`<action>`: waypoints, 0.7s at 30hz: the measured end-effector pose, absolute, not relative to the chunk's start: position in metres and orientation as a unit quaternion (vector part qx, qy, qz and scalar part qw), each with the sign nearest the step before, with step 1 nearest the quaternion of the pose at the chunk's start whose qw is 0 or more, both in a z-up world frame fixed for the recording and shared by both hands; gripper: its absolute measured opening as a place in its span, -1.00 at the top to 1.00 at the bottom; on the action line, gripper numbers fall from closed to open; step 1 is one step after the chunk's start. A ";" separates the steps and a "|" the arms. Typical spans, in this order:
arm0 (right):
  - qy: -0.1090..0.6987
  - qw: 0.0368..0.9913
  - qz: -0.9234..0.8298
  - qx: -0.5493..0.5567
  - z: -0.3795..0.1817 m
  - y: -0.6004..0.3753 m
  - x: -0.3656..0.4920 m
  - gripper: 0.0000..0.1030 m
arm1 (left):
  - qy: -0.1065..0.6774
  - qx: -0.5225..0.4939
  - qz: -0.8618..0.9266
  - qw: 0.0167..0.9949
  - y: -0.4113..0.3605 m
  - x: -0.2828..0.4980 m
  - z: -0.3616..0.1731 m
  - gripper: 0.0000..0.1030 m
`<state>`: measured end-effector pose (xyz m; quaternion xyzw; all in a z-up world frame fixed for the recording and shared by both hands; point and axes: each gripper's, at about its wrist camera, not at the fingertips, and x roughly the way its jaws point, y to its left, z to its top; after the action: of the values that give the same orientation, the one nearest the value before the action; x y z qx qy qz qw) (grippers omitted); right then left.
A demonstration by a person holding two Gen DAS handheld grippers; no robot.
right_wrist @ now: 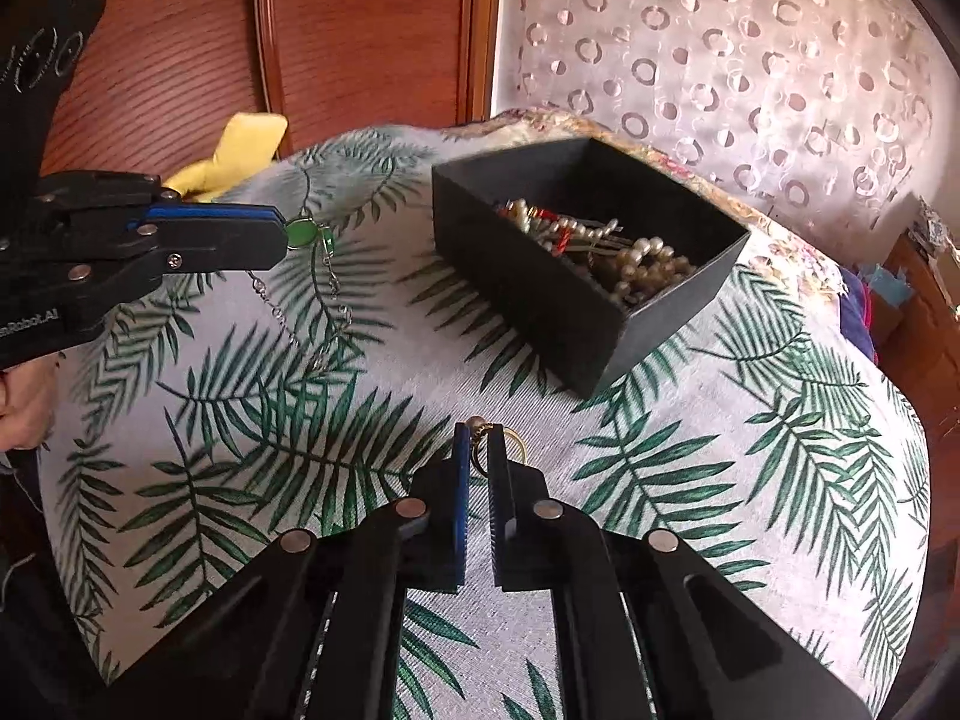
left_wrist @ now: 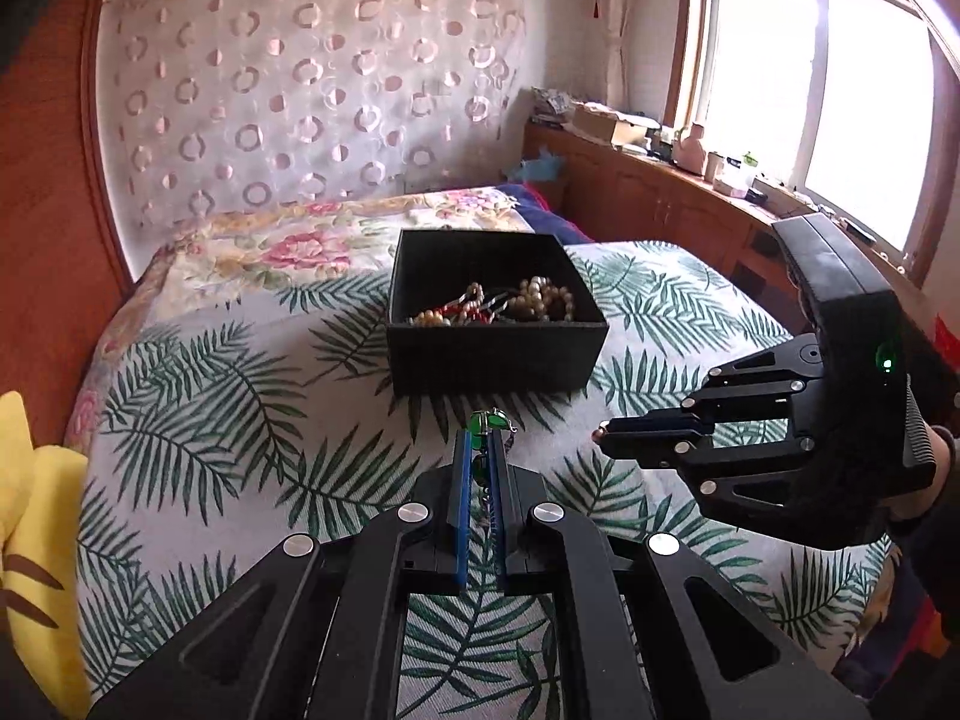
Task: Organize jewelry
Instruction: 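Lower the earring and gold ring into the black box while opening both tools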
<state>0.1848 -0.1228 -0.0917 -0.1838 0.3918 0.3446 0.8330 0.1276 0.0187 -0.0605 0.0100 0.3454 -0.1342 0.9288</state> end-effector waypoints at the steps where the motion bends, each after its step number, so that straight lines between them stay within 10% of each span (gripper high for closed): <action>1: 0.389 0.835 0.346 -0.181 -0.089 -0.124 0.185 0.87 | 0.343 0.009 -0.134 0.930 0.019 0.128 -0.058 0.92; 21: 0.350 0.865 0.341 -0.118 -0.021 -0.133 0.235 0.87 | 0.312 0.013 -0.130 0.941 0.012 0.187 -0.006 0.92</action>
<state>0.2351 -0.1331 -0.0213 -0.1176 0.3496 0.3406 0.8648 0.1871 0.0120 -0.0056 0.0132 0.3124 -0.1295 0.9410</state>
